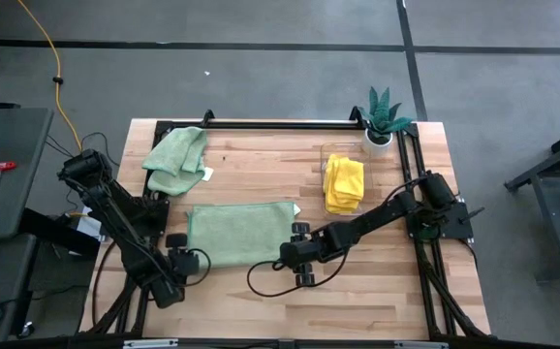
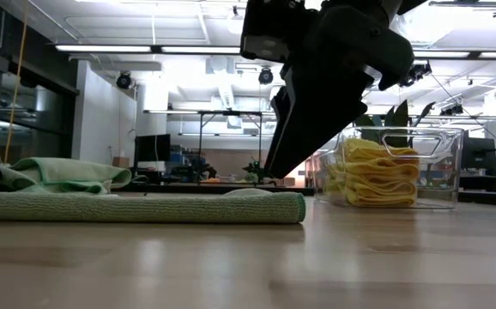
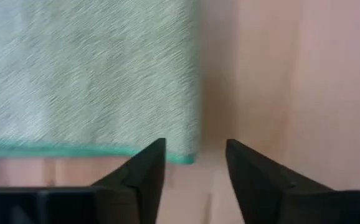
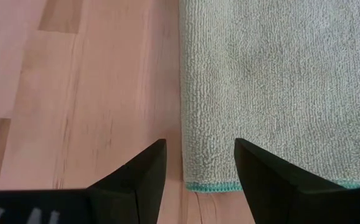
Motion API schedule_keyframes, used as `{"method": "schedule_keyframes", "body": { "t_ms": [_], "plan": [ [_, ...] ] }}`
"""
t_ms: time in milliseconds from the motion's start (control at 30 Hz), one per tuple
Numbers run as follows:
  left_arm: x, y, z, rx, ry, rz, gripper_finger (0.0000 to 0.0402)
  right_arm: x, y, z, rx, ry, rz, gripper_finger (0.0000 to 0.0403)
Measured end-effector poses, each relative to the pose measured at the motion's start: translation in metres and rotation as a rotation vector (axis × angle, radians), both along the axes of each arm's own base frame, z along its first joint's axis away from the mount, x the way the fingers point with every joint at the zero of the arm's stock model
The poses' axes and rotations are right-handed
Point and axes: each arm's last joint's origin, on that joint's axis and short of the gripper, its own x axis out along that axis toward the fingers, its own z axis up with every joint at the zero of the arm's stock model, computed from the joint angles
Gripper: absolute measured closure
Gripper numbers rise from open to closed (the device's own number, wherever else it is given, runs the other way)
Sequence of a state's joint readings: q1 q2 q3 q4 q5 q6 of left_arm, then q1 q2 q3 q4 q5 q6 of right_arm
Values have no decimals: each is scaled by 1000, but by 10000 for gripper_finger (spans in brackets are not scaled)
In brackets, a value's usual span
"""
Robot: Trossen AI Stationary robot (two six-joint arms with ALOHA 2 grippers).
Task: Fold microfiber towels
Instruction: Fold the bottom green microfiber towel
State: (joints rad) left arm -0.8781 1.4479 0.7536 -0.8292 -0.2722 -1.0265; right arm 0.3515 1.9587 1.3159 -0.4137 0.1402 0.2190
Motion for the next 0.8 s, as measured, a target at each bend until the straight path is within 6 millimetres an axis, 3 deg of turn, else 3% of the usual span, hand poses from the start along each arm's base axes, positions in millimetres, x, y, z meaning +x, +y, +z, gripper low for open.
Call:
{"method": "schedule_keyframes", "body": {
  "t_ms": [200, 467, 600, 800],
  "plan": [
    [-3, 8, -14, 43, 52, 56, 199, 0, 0, 0, 18, 1, -30, 222],
    [5, 4, -27, -11, 35, 32, 200, 0, 0, 0, 26, 3, -45, 222],
    [5, 3, -28, -12, 39, 30, 241, 0, 0, 0, 17, 6, -33, 222],
    [5, 2, -29, -31, 50, 24, 376, -6, -1, -5, -32, 61, 34, 222]
  ]
}}
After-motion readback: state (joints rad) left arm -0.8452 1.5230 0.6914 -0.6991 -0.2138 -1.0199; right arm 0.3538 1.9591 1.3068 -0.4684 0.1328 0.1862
